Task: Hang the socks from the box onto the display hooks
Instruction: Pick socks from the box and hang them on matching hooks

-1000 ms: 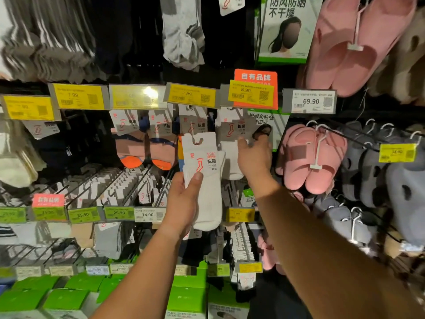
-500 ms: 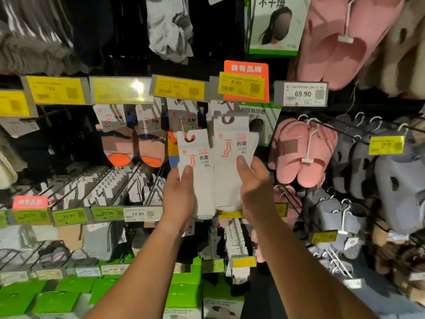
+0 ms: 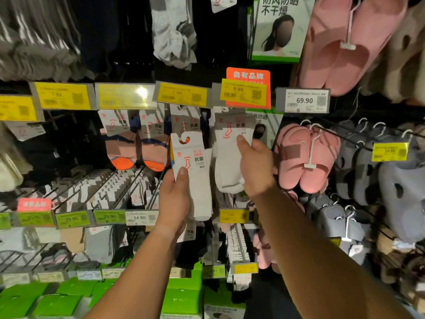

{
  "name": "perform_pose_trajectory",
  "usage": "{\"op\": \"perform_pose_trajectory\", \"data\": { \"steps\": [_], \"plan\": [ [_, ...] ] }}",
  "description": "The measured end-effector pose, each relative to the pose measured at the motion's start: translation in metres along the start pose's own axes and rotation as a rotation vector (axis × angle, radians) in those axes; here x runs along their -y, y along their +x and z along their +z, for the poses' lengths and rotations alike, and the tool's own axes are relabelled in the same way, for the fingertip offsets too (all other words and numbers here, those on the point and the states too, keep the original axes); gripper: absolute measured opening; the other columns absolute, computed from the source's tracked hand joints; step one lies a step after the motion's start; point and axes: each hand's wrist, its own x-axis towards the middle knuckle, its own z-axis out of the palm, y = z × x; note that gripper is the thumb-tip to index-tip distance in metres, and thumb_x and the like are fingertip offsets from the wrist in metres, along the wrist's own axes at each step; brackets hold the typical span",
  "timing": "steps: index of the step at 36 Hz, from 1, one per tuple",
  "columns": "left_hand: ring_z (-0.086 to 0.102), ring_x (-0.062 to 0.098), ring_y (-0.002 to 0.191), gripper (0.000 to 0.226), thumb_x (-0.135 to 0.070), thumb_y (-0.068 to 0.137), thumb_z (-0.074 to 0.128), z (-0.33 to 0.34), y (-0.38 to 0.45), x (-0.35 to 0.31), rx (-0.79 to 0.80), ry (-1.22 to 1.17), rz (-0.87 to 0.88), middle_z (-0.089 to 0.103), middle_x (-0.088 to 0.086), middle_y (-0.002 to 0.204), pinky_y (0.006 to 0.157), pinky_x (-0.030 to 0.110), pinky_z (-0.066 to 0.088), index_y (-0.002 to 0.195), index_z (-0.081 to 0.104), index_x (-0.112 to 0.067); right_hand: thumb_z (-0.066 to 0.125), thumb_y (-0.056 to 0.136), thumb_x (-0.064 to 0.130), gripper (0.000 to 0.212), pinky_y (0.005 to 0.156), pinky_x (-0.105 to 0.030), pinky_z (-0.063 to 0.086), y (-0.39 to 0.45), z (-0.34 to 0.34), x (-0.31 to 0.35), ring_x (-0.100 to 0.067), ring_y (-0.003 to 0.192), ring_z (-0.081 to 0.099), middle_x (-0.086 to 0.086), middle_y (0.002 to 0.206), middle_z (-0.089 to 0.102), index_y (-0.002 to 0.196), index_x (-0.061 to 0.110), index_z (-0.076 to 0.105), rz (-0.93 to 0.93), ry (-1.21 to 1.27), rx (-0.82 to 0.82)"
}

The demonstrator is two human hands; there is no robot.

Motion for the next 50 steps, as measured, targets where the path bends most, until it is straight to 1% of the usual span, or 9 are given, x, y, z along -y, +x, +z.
{"op": "perform_pose_trajectory", "data": {
  "steps": [8, 17, 20, 24, 27, 35, 39, 45, 50],
  "plan": [
    [0.068, 0.009, 0.110, 0.019, -0.023, 0.106, 0.048, 0.001, 0.001, -0.003, -0.042, -0.020, 0.019, 0.075, -0.007, 0.113, 0.096, 0.032, 0.050, 0.112, 0.067, -0.024, 0.060, 0.096, 0.037, 0.024, 0.081, -0.035, 0.048, 0.046, 0.021, -0.018, -0.030, 0.093, 0.060, -0.013, 0.102, 0.065, 0.099, 0.013, 0.057, 0.080, -0.256, -0.040],
    [0.068, 0.016, 0.115, 0.025, -0.027, 0.107, 0.047, 0.004, 0.000, -0.008, 0.006, -0.006, 0.002, 0.074, -0.002, 0.119, 0.099, 0.037, 0.050, 0.121, 0.066, -0.020, 0.053, 0.095, 0.051, 0.033, 0.088, -0.032, 0.046, -0.006, 0.009, -0.031, -0.023, 0.097, 0.055, -0.003, 0.101, 0.058, 0.099, 0.018, 0.053, -0.135, -0.418, -0.190],
    [0.070, 0.022, 0.109, 0.027, -0.037, 0.105, 0.048, 0.015, -0.003, -0.003, 0.055, 0.117, 0.031, 0.076, 0.000, 0.111, 0.095, 0.045, 0.053, 0.112, 0.069, -0.021, 0.043, 0.102, 0.046, 0.032, 0.063, -0.022, 0.042, -0.058, 0.015, -0.042, -0.017, 0.077, 0.057, 0.003, 0.084, 0.060, 0.094, 0.018, 0.057, -0.055, -0.356, 0.063],
    [0.067, 0.010, 0.106, 0.043, -0.054, 0.100, 0.043, 0.034, -0.009, 0.000, 0.172, 0.398, 0.116, 0.074, -0.008, 0.109, 0.096, 0.042, 0.052, 0.112, 0.069, -0.023, 0.047, 0.104, 0.029, 0.024, 0.063, 0.001, 0.037, -0.073, 0.010, -0.055, 0.009, 0.081, 0.061, 0.011, 0.095, 0.063, 0.115, 0.012, 0.061, -0.069, -0.172, -0.031],
    [0.066, 0.013, 0.102, 0.038, -0.048, 0.105, 0.040, 0.045, -0.010, -0.007, 0.161, 0.520, 0.220, 0.072, -0.007, 0.106, 0.085, 0.033, 0.051, 0.111, 0.067, -0.021, 0.046, 0.104, 0.022, 0.016, 0.064, -0.001, 0.038, -0.066, -0.001, -0.050, 0.008, 0.073, 0.059, 0.013, 0.089, 0.062, 0.102, 0.009, 0.056, -0.169, -0.186, -0.039],
    [0.067, 0.016, 0.088, 0.053, -0.057, 0.100, 0.034, 0.067, 0.000, -0.030, 0.100, 0.417, 0.361, 0.072, -0.003, 0.093, 0.078, 0.048, 0.053, 0.103, 0.061, -0.011, 0.045, 0.103, 0.035, 0.025, 0.063, -0.019, 0.037, -0.049, -0.003, -0.015, 0.002, 0.068, 0.050, 0.016, 0.079, 0.051, 0.095, 0.012, 0.050, -0.332, -0.254, -0.066],
    [0.067, 0.018, 0.090, 0.054, -0.059, 0.099, 0.035, 0.074, 0.011, -0.038, 0.105, 0.406, 0.371, 0.072, -0.004, 0.094, 0.080, 0.049, 0.053, 0.102, 0.063, -0.013, 0.047, 0.104, 0.027, 0.013, 0.064, 0.001, 0.036, -0.036, -0.004, -0.004, 0.022, 0.074, 0.054, 0.023, 0.085, 0.057, 0.097, 0.018, 0.054, -0.298, -0.238, -0.047],
    [0.064, 0.020, 0.086, 0.048, -0.055, 0.101, 0.038, 0.080, 0.023, -0.037, 0.099, 0.439, 0.251, 0.070, -0.001, 0.088, 0.076, 0.040, 0.050, 0.096, 0.065, -0.015, 0.041, 0.104, 0.042, 0.031, 0.075, -0.028, 0.036, -0.018, -0.002, -0.003, -0.021, 0.088, 0.056, 0.001, 0.086, 0.058, 0.092, 0.015, 0.054, -0.191, -0.346, -0.028],
    [0.054, 0.012, 0.069, 0.042, -0.048, 0.105, 0.042, 0.080, 0.022, -0.031, 0.073, 0.450, 0.202, 0.061, -0.004, 0.075, 0.059, 0.030, 0.035, 0.081, 0.057, -0.017, 0.039, 0.104, 0.044, 0.037, 0.072, -0.030, 0.030, -0.014, -0.001, -0.007, -0.026, 0.087, 0.051, -0.004, 0.087, 0.055, 0.092, 0.011, 0.051, -0.128, -0.394, -0.022]
  ]
}}
